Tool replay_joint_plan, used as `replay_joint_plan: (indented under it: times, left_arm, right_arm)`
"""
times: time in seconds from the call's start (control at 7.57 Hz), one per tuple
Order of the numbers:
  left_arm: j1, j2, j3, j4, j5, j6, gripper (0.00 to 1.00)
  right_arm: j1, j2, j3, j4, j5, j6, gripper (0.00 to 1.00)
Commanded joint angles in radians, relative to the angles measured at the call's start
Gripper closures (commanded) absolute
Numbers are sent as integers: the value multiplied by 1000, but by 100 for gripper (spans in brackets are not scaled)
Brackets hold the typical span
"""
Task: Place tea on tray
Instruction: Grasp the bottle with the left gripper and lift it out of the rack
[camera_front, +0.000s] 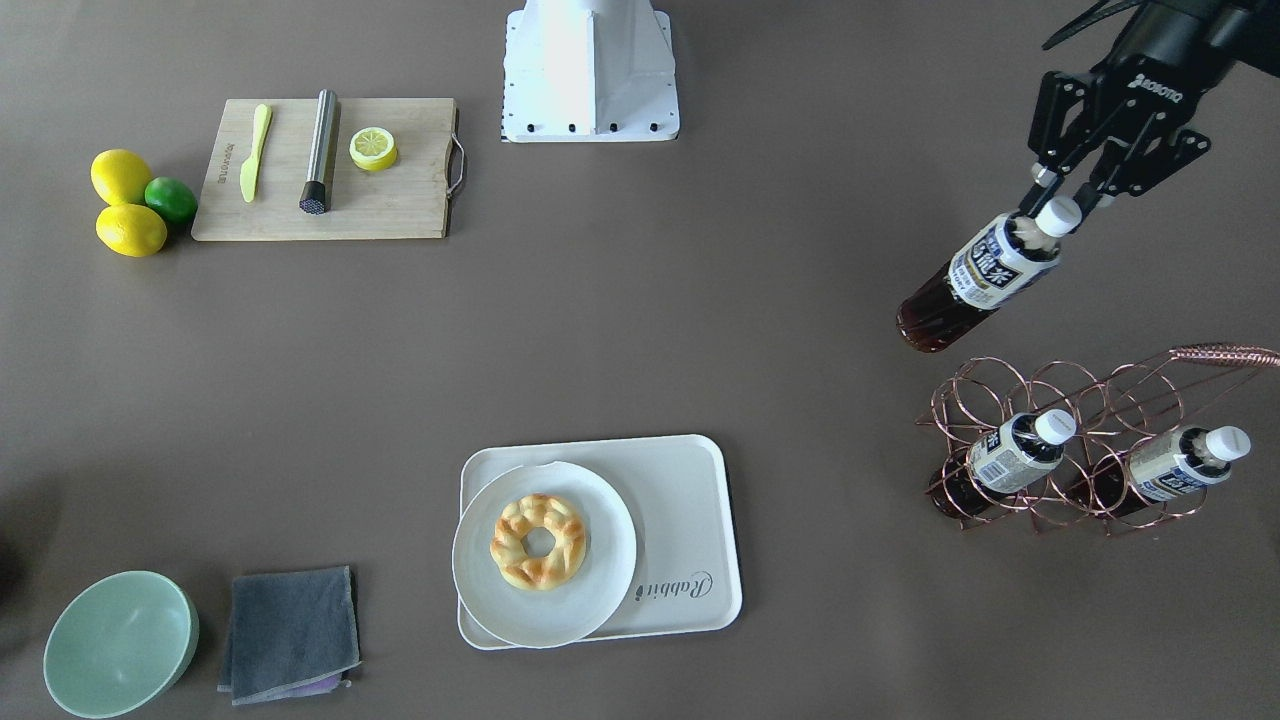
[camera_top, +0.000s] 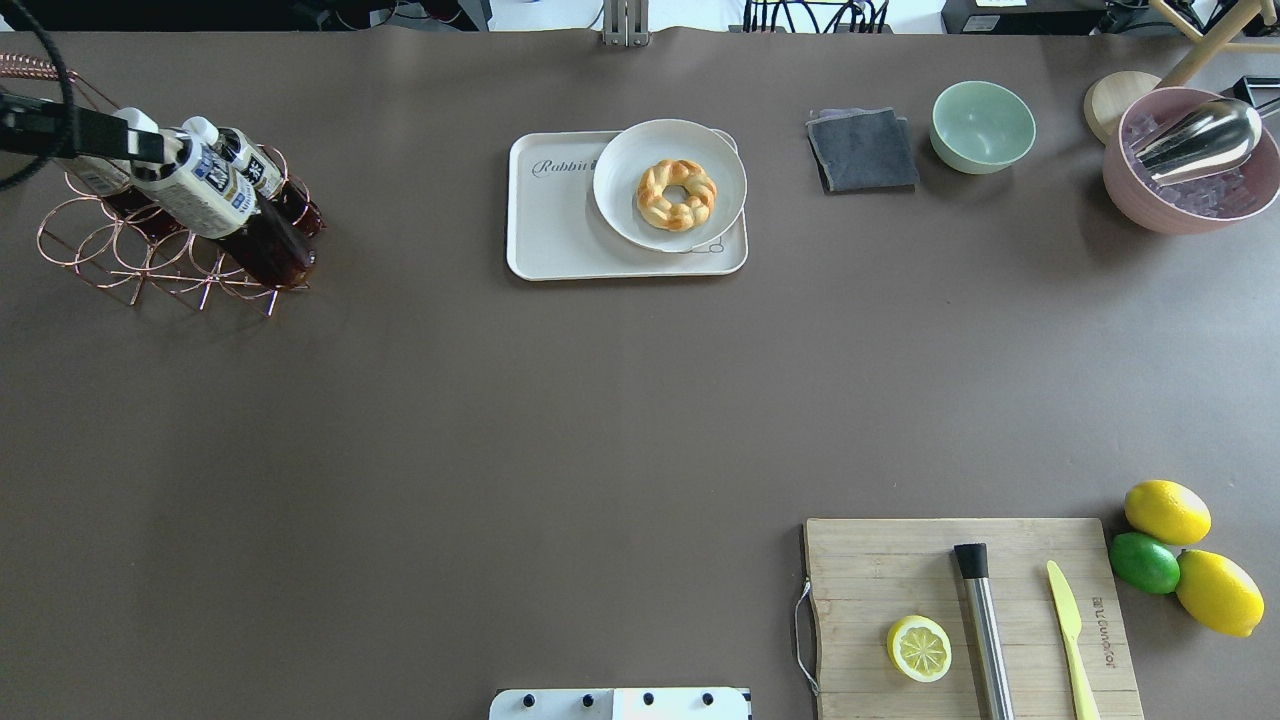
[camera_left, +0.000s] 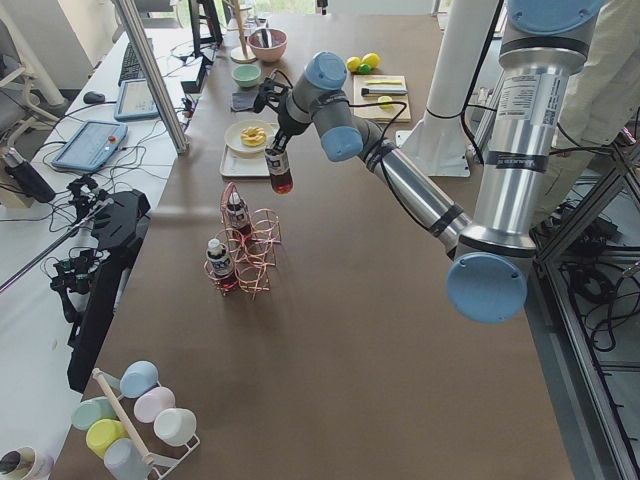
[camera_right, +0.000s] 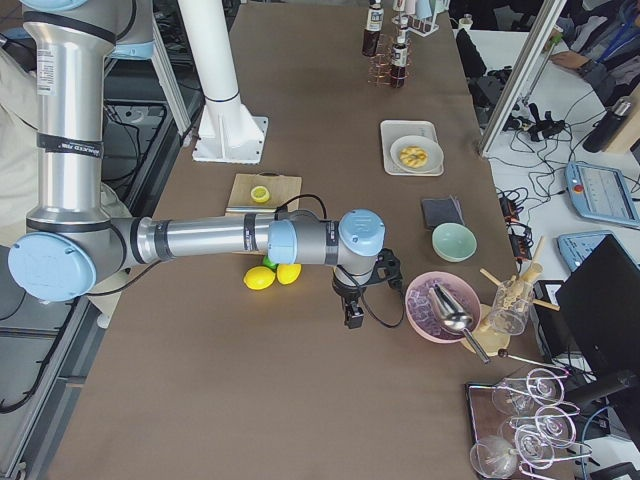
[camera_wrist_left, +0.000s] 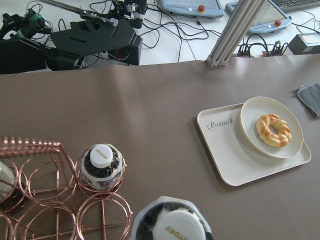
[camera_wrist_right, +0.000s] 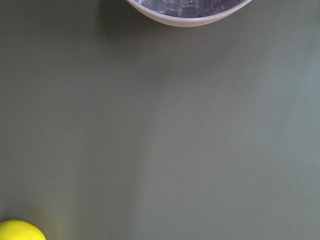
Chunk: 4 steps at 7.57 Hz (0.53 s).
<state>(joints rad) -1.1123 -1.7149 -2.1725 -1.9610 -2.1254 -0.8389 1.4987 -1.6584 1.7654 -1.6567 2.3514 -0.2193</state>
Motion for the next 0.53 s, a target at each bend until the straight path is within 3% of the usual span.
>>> replay_joint_plan:
  times: [0.0, 0.13, 0.26, 0.4]
  left_arm:
    - [238, -180, -59, 246, 207, -121, 100]
    - [367, -278, -67, 352, 339, -193, 100]
    - [438, -386, -63, 475, 398, -218, 100]
    - [480, -435, -49, 519, 416, -250, 100]
  right_arm:
    - [0, 2, -1, 0, -1, 0, 0]
    - [0, 2, -1, 0, 0, 0, 0]
    - [0, 2, -1, 0, 0, -2, 0]
    - [0, 0, -1, 0, 2, -2, 0]
